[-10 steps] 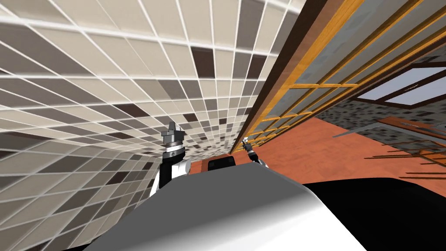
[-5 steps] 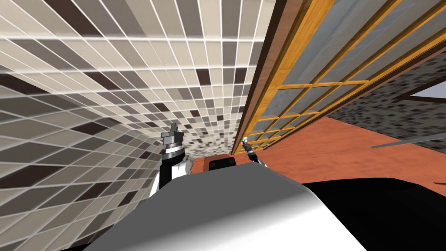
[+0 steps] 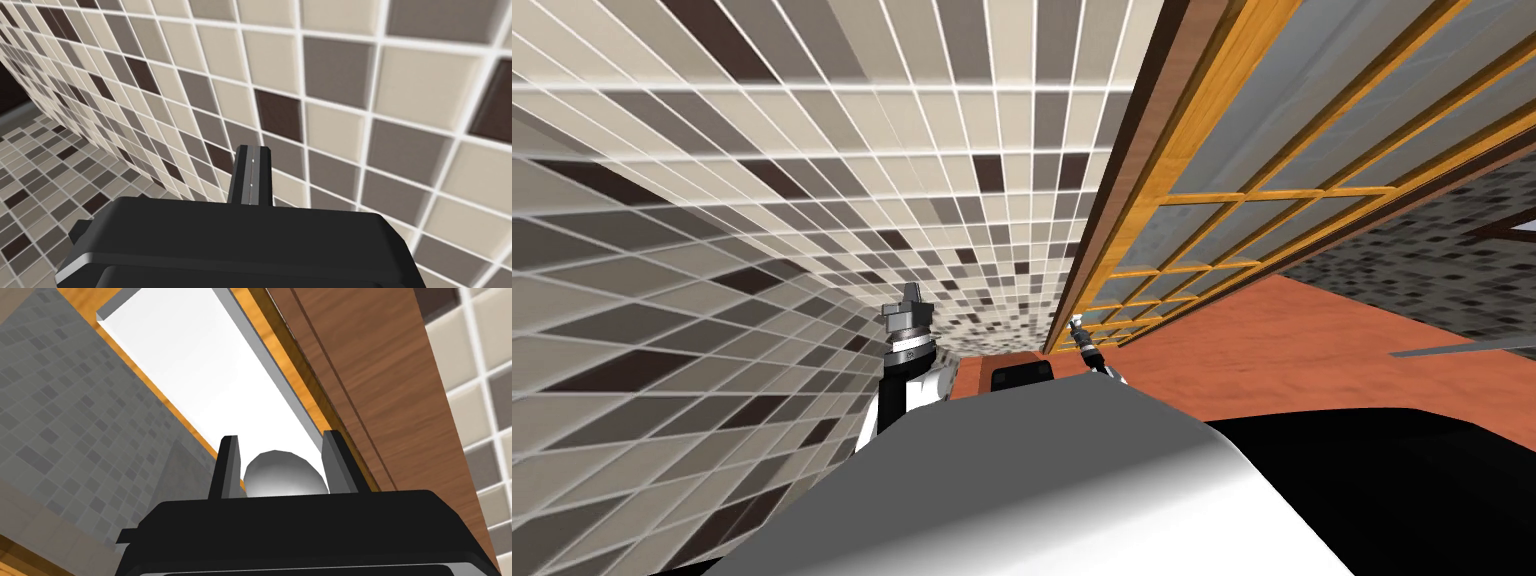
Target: Pull the door open
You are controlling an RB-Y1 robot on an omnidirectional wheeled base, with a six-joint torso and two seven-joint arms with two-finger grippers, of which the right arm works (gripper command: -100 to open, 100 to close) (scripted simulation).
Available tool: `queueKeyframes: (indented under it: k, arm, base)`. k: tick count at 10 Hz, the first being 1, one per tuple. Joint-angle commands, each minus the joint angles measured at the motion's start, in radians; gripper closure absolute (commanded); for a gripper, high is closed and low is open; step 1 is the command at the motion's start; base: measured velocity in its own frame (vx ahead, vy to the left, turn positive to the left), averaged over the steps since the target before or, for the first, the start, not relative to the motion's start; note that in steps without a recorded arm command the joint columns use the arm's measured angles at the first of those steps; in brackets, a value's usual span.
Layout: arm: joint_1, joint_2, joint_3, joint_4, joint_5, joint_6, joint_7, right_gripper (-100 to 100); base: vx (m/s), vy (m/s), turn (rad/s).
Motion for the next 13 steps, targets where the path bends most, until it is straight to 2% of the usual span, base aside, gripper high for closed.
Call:
queueKeyframes:
  k: [1,2,7,8,13]
  arm:
    - [-0.009,0.001,0.005,-0.013,-0.023,-0.008,-0.050,100]
    - [-0.009,0.001,0.005,-0.013,-0.023,-0.008,-0.065,100]
    - [-0.014,-0.002,0.017,-0.009,-0.081,-0.002,-0.206,100]
    - [-0.014,-0.002,0.017,-0.009,-0.081,-0.002,-0.219,100]
    - [-0.020,-0.006,0.030,-0.004,-0.146,0.004,-0.363,100]
  base:
    - [-0.070,-0.028,0.114]
    - [-0.047,-0.021,0.050]
    - [-0.042,-0.018,0.085]
    - [-0.037,-0.018,0.048]
    - [-0.047,-0.021,0.083]
